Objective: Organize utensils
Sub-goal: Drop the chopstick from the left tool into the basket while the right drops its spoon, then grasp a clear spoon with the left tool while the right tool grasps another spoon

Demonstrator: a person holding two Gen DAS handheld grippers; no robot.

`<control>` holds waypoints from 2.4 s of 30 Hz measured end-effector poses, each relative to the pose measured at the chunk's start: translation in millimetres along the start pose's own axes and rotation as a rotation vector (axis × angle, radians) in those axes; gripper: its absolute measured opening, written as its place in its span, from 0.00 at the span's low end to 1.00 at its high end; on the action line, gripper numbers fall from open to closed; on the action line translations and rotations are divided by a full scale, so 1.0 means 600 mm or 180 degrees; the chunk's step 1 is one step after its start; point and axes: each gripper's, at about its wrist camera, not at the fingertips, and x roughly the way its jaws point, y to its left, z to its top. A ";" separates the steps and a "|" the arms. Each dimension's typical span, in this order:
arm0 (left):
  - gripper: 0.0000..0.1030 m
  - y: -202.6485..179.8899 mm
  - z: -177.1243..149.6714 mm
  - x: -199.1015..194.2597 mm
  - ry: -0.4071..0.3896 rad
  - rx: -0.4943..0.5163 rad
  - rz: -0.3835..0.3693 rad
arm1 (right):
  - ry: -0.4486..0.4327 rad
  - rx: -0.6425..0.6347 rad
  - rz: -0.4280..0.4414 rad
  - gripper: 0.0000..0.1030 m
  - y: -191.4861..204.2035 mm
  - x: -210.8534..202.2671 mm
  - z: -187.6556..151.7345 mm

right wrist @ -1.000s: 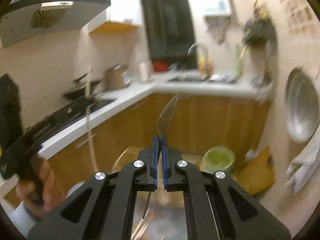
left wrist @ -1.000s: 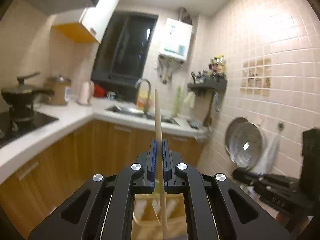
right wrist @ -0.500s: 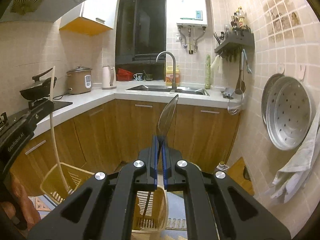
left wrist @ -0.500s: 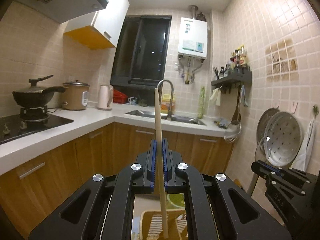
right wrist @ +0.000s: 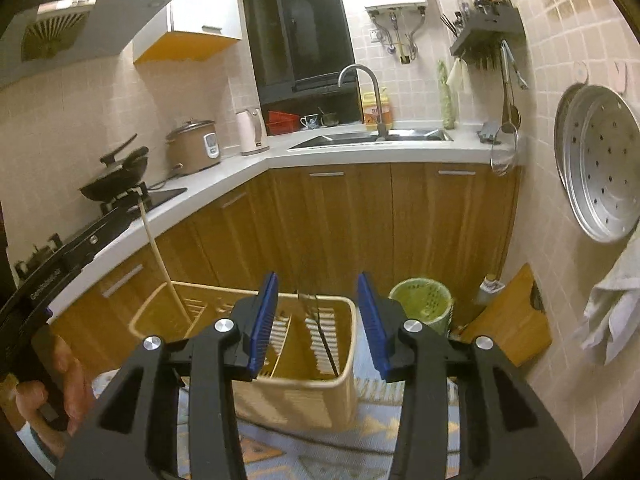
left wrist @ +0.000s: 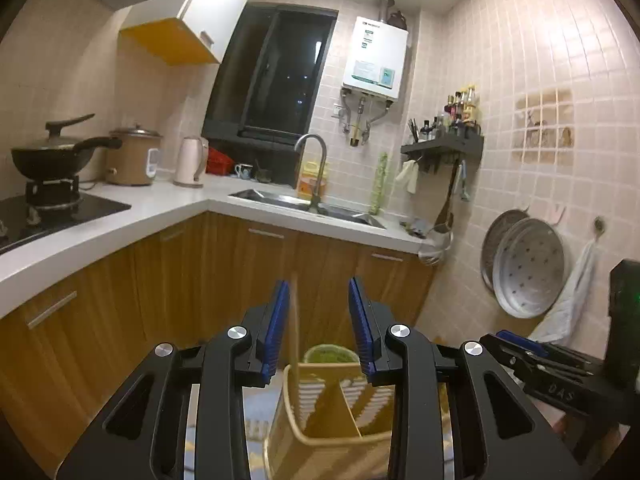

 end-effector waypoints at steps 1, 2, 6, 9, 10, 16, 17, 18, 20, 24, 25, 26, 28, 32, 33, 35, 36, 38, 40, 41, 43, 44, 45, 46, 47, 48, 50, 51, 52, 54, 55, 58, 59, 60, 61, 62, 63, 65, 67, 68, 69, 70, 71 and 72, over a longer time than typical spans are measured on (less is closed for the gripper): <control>0.29 0.006 0.008 -0.015 0.0041 -0.0046 -0.0039 | 0.0009 -0.0004 -0.0004 0.37 0.001 -0.010 0.002; 0.30 0.011 0.015 -0.026 0.0092 -0.0082 -0.0079 | 0.0027 -0.0022 -0.0008 0.37 0.004 -0.022 0.005; 0.30 0.024 0.038 -0.063 0.0334 -0.0211 -0.0195 | 0.0123 -0.0051 -0.0031 0.37 0.014 -0.064 0.015; 0.31 0.031 0.042 -0.078 0.0702 -0.0259 -0.0260 | 0.0397 0.0036 -0.0030 0.37 0.016 -0.085 0.018; 0.31 0.033 0.037 -0.079 0.0876 -0.0264 -0.0308 | 0.0499 0.0070 -0.0020 0.37 0.015 -0.088 0.016; 0.31 0.045 -0.059 -0.066 0.2036 -0.0306 -0.0537 | 0.1252 0.0281 0.0105 0.37 0.005 -0.074 -0.030; 0.31 0.045 -0.089 -0.063 0.2273 -0.0280 -0.0576 | 0.1425 0.0309 0.0161 0.37 0.006 -0.065 -0.047; 0.31 0.044 -0.119 -0.061 0.2482 -0.0224 -0.0596 | 0.1618 0.0341 0.0228 0.37 0.008 -0.054 -0.066; 0.31 0.041 -0.176 -0.063 0.2828 -0.0108 -0.0655 | 0.1905 0.0405 0.0318 0.37 0.014 -0.037 -0.096; 0.30 0.039 -0.264 -0.061 0.3414 -0.0099 -0.0839 | 0.2414 0.0502 0.0439 0.36 0.025 -0.007 -0.166; 0.30 0.039 -0.281 -0.061 0.3514 -0.0108 -0.0860 | 0.2462 0.0522 0.0446 0.35 0.026 -0.003 -0.175; 0.30 0.040 -0.300 -0.060 0.3626 -0.0104 -0.0842 | 0.2511 0.0540 0.0457 0.34 0.028 0.000 -0.184; 0.29 0.033 -0.313 -0.058 0.3656 -0.0038 -0.0808 | 0.2587 0.0551 0.0494 0.32 0.036 0.002 -0.199; 0.29 0.015 -0.316 -0.058 0.3636 0.0193 -0.0712 | 0.2737 0.0510 0.0508 0.28 0.051 0.010 -0.221; 0.29 0.004 -0.314 -0.057 0.3623 0.0262 -0.0682 | 0.2794 0.0507 0.0512 0.26 0.056 0.012 -0.229; 0.29 -0.013 -0.313 -0.054 0.3613 0.0457 -0.0591 | 0.2864 0.0487 0.0511 0.25 0.060 0.016 -0.236; 0.29 -0.021 -0.315 -0.054 0.3599 0.0573 -0.0538 | 0.2914 0.0461 0.0520 0.25 0.064 0.017 -0.244; 0.19 -0.030 -0.313 -0.052 0.3564 0.0755 -0.0434 | 0.2963 0.0420 0.0578 0.25 0.068 0.017 -0.251; 0.11 -0.040 -0.316 -0.052 0.3511 0.0909 -0.0313 | 0.2997 0.0326 0.0654 0.25 0.080 0.016 -0.257; 0.11 -0.038 -0.315 -0.051 0.3501 0.0884 -0.0311 | 0.3007 0.0258 0.0673 0.25 0.089 0.016 -0.259; 0.09 -0.040 -0.314 -0.048 0.3469 0.0858 -0.0286 | 0.3027 0.0118 0.0720 0.25 0.105 0.019 -0.264; 0.08 -0.038 -0.313 -0.050 0.3436 0.0854 -0.0271 | 0.3043 0.0043 0.0722 0.25 0.113 0.022 -0.268; 0.08 -0.034 -0.311 -0.052 0.3407 0.0821 -0.0264 | 0.3072 -0.0041 0.0691 0.25 0.121 0.026 -0.273; 0.06 -0.028 -0.308 -0.052 0.3392 0.0776 -0.0264 | 0.3095 -0.0095 0.0651 0.25 0.124 0.029 -0.276; 0.03 -0.021 -0.303 -0.053 0.3337 0.0696 -0.0263 | 0.3132 -0.0157 0.0597 0.25 0.128 0.033 -0.282; 0.01 -0.013 -0.296 -0.057 0.3294 0.0631 -0.0265 | 0.3179 -0.0195 0.0581 0.25 0.129 0.036 -0.287; 0.00 0.007 -0.281 -0.056 0.3220 0.0506 -0.0231 | 0.3231 -0.0239 0.0550 0.25 0.135 0.042 -0.295; 0.00 0.017 -0.276 -0.054 0.3198 0.0472 -0.0213 | 0.3250 -0.0296 0.0525 0.25 0.139 0.044 -0.298; 0.00 0.027 -0.274 -0.051 0.3213 0.0413 -0.0220 | 0.3234 -0.0357 0.0510 0.25 0.145 0.045 -0.298; 0.00 0.040 -0.273 -0.045 0.3261 0.0284 -0.0333 | 0.3232 -0.0497 0.0452 0.25 0.158 0.046 -0.301; 0.01 0.043 -0.273 -0.044 0.3277 0.0258 -0.0365 | 0.3224 -0.0561 0.0419 0.25 0.166 0.047 -0.303; 0.03 0.061 -0.272 -0.042 0.3335 0.0137 -0.0445 | 0.3188 -0.0793 0.0266 0.13 0.185 0.048 -0.309; 0.05 0.067 -0.271 -0.041 0.3363 0.0115 -0.0438 | 0.3182 -0.0828 0.0233 0.10 0.188 0.050 -0.310; 0.11 0.068 -0.272 -0.041 0.3377 0.0116 -0.0445 | 0.3187 -0.0816 0.0236 0.10 0.188 0.052 -0.309; 0.14 0.070 -0.270 -0.043 0.3384 0.0120 -0.0457 | 0.3194 -0.0787 0.0248 0.10 0.187 0.054 -0.309; 0.21 0.068 -0.271 -0.039 0.3386 0.0129 -0.0453 | 0.3203 -0.0742 0.0269 0.10 0.185 0.056 -0.308; 0.24 0.064 -0.271 -0.036 0.3393 0.0149 -0.0450 | 0.3204 -0.0713 0.0283 0.10 0.183 0.058 -0.307; 0.24 0.050 -0.278 -0.031 0.3424 0.0233 -0.0449 | 0.3201 -0.0667 0.0307 0.10 0.171 0.053 -0.302; 0.24 0.030 -0.282 -0.026 0.3441 0.0449 -0.0381 | 0.3197 -0.0633 0.0325 0.10 0.164 0.053 -0.299; 0.24 0.019 -0.285 -0.025 0.3460 0.0575 -0.0332 | 0.3195 -0.0611 0.0336 0.10 0.162 0.054 -0.297; 0.23 0.007 -0.288 -0.024 0.3483 0.0743 -0.0262 | 0.3193 -0.0599 0.0343 0.10 0.156 0.054 -0.296; 0.22 -0.007 -0.292 -0.025 0.3487 0.0936 -0.0169 | 0.3179 -0.0581 0.0350 0.10 0.154 0.055 -0.294; 0.16 -0.017 -0.295 -0.025 0.3477 0.1085 -0.0090 | 0.3150 -0.0561 0.0366 0.10 0.152 0.055 -0.291; 0.14 -0.028 -0.299 -0.027 0.3453 0.1263 0.0010 | 0.3119 -0.0537 0.0386 0.10 0.146 0.053 -0.287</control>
